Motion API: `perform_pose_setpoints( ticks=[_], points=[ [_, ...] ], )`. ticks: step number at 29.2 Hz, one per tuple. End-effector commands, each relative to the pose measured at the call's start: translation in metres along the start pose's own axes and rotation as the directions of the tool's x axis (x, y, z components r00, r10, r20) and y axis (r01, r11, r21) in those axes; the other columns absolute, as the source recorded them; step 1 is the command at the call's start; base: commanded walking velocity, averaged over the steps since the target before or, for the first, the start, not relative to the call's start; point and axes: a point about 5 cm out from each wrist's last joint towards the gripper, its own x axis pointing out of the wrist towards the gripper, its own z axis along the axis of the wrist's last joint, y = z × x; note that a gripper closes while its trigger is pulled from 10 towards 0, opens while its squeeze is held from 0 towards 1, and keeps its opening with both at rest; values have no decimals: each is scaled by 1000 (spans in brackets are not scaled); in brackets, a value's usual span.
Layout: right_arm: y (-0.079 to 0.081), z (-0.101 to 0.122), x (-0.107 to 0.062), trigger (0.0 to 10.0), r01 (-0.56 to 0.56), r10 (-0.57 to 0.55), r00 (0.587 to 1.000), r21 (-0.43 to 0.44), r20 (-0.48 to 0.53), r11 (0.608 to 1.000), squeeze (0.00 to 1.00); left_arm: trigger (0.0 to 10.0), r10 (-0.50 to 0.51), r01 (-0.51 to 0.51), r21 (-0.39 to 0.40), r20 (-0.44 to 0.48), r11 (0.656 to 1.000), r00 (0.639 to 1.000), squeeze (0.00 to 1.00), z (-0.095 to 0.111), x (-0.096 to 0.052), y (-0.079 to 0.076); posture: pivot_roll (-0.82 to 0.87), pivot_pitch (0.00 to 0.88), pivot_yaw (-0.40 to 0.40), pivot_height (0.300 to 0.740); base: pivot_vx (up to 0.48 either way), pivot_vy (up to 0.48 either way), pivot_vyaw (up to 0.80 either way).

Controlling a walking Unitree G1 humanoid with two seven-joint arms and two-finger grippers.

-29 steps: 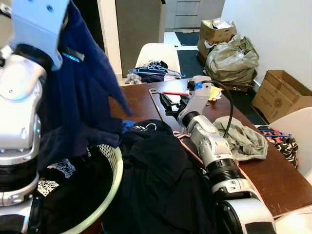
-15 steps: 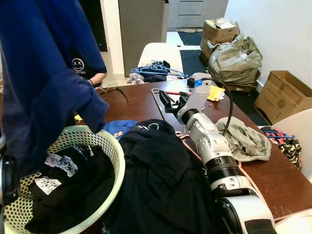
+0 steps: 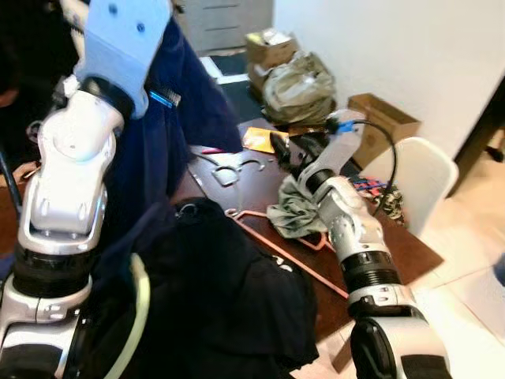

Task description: Hang hanger

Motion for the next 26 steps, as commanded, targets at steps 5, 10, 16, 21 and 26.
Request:
perform_pose_setpoints(
  ticks=[5, 10, 16, 21, 26],
  points=[
    [12, -4, 2, 10000, -52, 52, 999, 17, -7, 999, 0, 10000, 59, -59, -1, -66, 998, 996, 0, -11, -12, 4, 117, 0, 9, 740, 0, -233, 0],
    [15, -7, 3, 10000, -68, 68, 998, 12, -13, 998, 0, 10000, 66, -72, -41, -133, 997, 989, 0, -21, -25, -7, 118, 0, 11, 740, 0, -480, 0],
    [16, -7, 2, 10000, -76, 77, 997, 9, -16, 997, 0, 10000, 55, -67, -72, -159, 995, 986, 0, -23, -30, -18, 111, 0, 10, 740, 0, -480, 0],
    [14, -9, 0, 10000, -76, 76, 997, -2, -25, 997, 0, 10000, 58, -78, -92, -196, 993, 979, 0, -29, -34, -23, 109, 0, 11, 740, 0, -475, 0],
    [13, -10, -1, 10000, -77, 77, 997, -3, -29, 997, 0, 10000, 78, -99, -88, -209, 991, 975, 0, -30, -39, -20, 108, 0, 10, 740, 0, -344, 0]
  ],
)
